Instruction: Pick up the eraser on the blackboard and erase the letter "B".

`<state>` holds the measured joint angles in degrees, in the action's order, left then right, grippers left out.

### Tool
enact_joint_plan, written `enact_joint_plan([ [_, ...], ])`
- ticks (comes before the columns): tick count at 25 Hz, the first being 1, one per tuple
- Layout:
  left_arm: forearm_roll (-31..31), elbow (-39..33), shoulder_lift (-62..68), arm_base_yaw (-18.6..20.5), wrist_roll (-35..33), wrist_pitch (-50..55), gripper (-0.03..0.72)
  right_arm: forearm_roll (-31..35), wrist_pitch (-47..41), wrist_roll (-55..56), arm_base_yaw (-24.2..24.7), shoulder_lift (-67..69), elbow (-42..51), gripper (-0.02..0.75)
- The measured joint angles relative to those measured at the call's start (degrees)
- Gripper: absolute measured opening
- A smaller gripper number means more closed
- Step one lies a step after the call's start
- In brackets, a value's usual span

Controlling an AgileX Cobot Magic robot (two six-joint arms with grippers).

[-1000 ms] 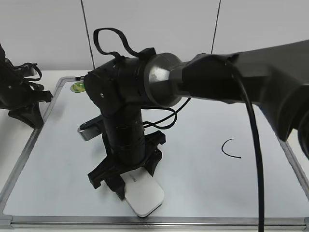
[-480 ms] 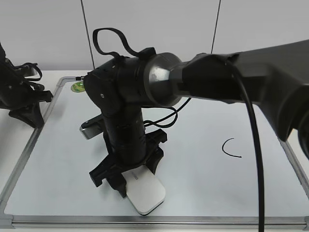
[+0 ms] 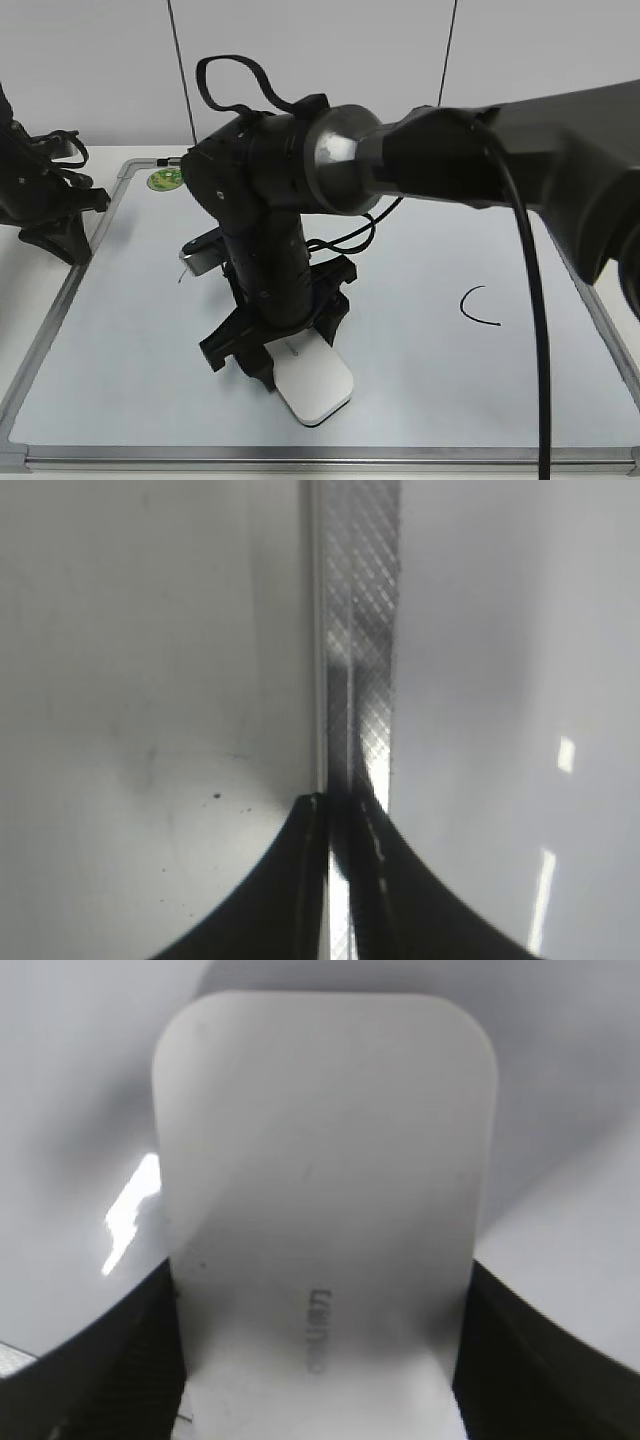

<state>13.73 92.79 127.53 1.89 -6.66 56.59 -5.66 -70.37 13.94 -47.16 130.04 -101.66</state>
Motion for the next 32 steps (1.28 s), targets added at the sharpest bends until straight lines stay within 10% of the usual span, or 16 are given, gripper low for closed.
enact_joint_plan([
  [18,0.0,0.0,0.0,-0.1,0.0,0.2,0.032,-7.3,0.6,0.6,13.5,-5.0,1.1,0.522],
  [32,0.0,0.0,0.0,-0.1,0.0,0.3,0.032,-2.8,0.6,-4.1,35.7,-9.9,1.1,0.522],
])
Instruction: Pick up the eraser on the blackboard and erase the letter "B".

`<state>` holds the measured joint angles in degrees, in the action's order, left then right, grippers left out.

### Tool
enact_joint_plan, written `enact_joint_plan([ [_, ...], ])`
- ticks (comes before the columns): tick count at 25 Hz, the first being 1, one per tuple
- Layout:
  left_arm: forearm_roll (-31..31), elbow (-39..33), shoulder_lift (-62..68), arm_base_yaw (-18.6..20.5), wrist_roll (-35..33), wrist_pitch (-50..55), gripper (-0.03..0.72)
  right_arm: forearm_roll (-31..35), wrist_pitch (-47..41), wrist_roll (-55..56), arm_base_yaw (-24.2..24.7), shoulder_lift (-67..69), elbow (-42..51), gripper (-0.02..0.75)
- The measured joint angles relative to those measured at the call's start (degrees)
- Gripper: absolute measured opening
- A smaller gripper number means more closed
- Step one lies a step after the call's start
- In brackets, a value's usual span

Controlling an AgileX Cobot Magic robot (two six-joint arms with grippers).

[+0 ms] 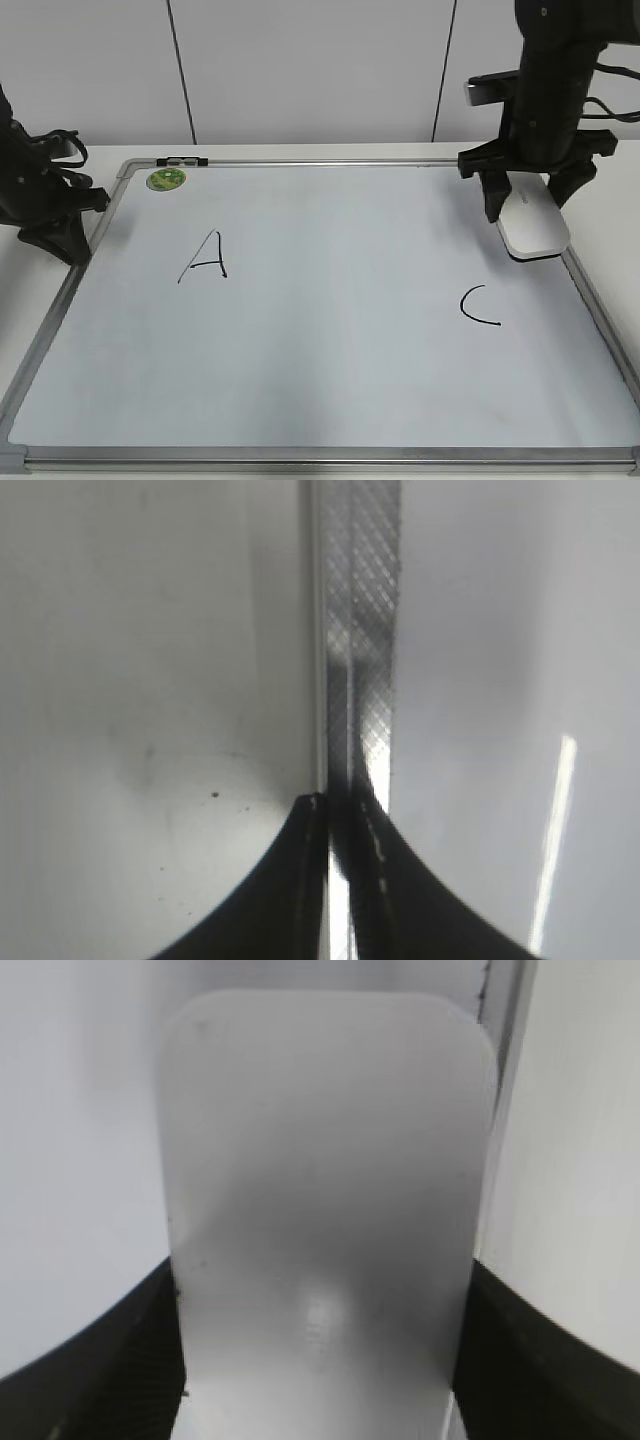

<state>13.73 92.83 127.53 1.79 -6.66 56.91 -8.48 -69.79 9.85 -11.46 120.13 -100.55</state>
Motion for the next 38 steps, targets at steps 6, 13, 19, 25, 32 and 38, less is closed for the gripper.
enact_joint_plan([
  [6,0.0,0.0,0.0,0.0,0.0,0.0,0.032,4.7,0.0,-4.6,7.0,0.1,0.0,0.522],
  [13,0.0,0.0,0.0,0.0,0.0,0.1,0.032,9.0,0.0,-9.1,10.7,2.8,0.0,0.522],
  [19,0.0,0.0,0.0,0.0,0.0,0.1,0.032,10.2,0.0,-9.8,10.7,5.9,0.0,0.522],
  [25,0.0,0.0,0.0,0.0,0.0,0.1,0.032,10.3,0.0,-9.8,10.7,6.6,0.0,0.522],
  [32,0.0,0.0,0.0,0.0,0.0,0.1,0.032,10.3,0.0,-10.1,10.7,6.6,0.0,0.522],
  [38,0.0,0.0,0.0,0.0,0.0,0.1,0.032,10.3,0.0,-10.1,10.7,6.6,0.0,0.522],
])
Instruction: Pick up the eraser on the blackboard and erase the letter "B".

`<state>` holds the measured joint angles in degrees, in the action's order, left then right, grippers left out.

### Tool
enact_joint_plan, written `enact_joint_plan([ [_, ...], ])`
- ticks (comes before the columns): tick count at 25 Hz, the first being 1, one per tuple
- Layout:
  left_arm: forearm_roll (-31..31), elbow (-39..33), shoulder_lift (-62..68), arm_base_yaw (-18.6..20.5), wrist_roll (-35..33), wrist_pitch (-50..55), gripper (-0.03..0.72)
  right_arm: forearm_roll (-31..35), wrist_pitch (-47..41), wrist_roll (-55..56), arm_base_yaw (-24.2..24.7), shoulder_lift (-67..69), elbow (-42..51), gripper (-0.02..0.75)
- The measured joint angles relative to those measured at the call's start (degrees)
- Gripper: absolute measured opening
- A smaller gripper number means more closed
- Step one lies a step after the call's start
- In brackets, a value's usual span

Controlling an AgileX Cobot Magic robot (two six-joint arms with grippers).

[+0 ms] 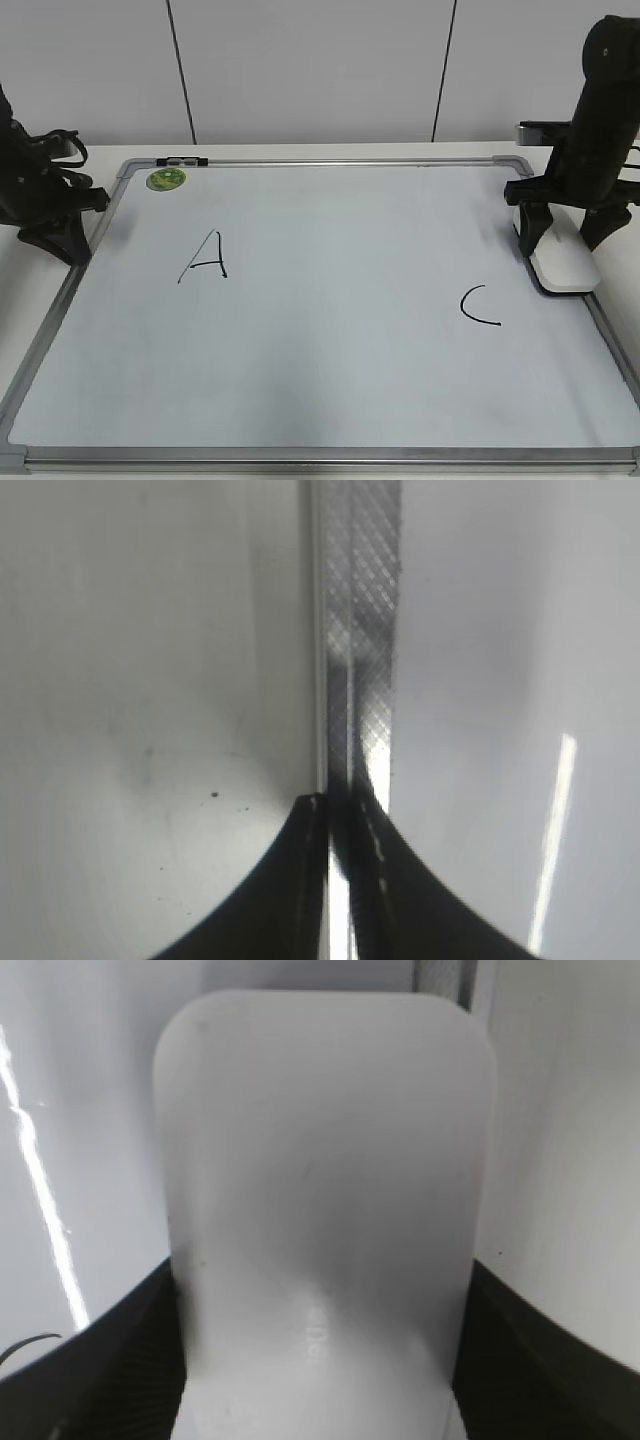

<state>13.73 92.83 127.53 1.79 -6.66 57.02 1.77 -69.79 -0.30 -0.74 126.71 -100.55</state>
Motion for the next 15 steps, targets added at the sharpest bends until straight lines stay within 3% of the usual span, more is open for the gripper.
enact_joint_plan([
  [15,0.0,0.0,0.0,0.0,0.0,0.0,0.032,1.1,0.0,-0.1,0.0,0.0,0.0,0.599],
])
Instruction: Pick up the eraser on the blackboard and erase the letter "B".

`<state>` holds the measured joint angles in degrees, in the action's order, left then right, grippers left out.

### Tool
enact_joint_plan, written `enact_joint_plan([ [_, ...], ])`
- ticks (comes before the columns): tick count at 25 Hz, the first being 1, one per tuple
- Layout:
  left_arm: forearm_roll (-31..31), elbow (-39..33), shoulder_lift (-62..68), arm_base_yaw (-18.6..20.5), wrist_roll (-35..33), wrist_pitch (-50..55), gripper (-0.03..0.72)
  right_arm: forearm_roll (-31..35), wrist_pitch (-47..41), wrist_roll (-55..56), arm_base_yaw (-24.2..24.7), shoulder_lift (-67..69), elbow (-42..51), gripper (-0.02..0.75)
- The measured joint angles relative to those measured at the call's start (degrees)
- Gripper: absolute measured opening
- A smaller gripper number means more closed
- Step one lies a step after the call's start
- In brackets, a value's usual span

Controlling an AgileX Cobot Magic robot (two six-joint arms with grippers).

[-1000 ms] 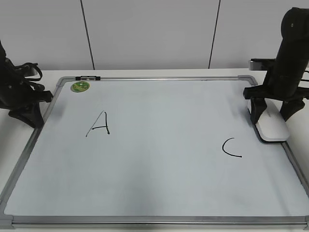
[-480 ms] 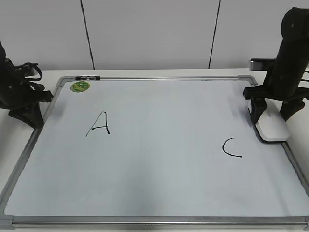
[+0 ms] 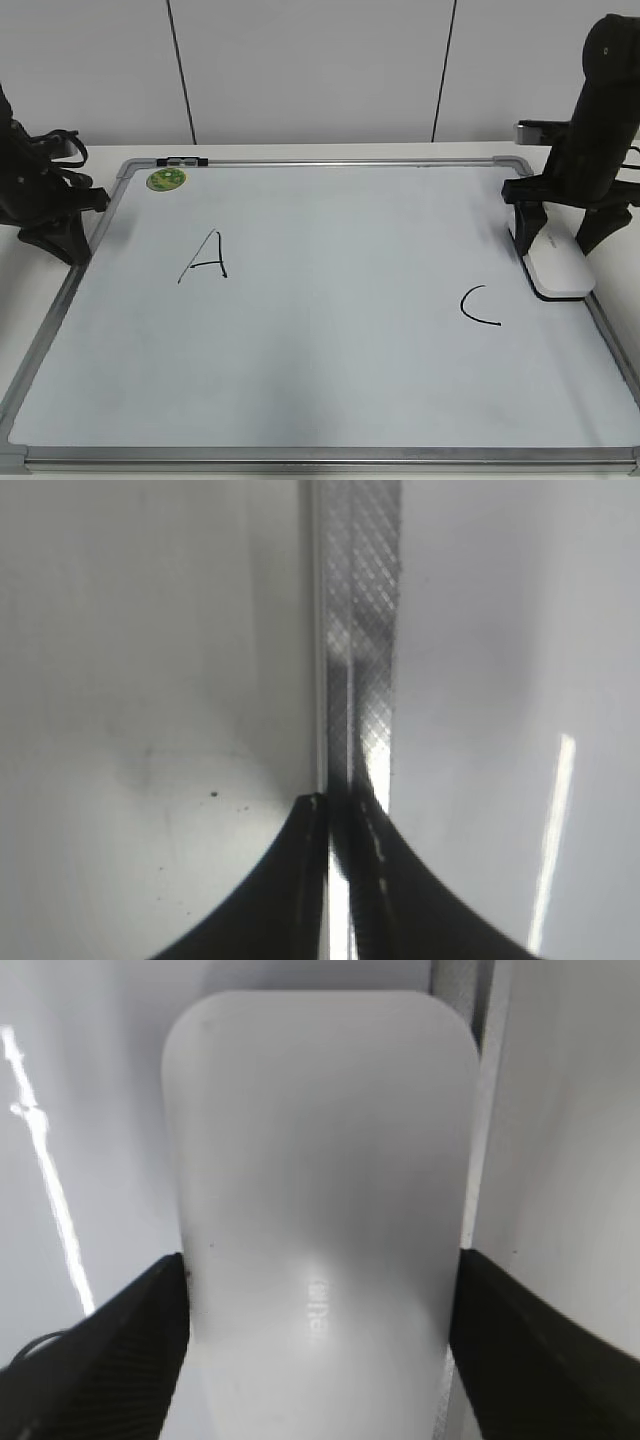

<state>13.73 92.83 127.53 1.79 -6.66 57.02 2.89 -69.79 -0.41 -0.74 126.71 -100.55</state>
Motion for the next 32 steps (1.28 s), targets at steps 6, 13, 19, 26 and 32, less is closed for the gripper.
enact_joint_plan([
  [6,0.2,0.0,0.0,0.0,0.0,0.0,0.036,0.0,0.0,0.0,0.0,-0.7,-3.8,0.600],
  [13,0.6,1.3,-0.7,-0.1,0.0,1.3,0.349,-1.8,0.0,1.5,0.0,-5.7,-4.8,0.599],
  [19,0.5,2.3,-6.4,-0.1,0.0,3.3,0.520,-2.3,-0.1,3.0,0.0,-8.1,-4.8,0.593],
  [26,-1.2,2.3,-11.9,-0.2,0.6,5.7,0.530,-0.9,-0.3,3.7,0.0,-11.8,-4.8,0.593],
  [32,-7.2,2.3,-19.5,-1.7,4.0,5.5,0.531,-1.1,-0.4,4.7,-1.3,-19.5,0.4,0.592],
])
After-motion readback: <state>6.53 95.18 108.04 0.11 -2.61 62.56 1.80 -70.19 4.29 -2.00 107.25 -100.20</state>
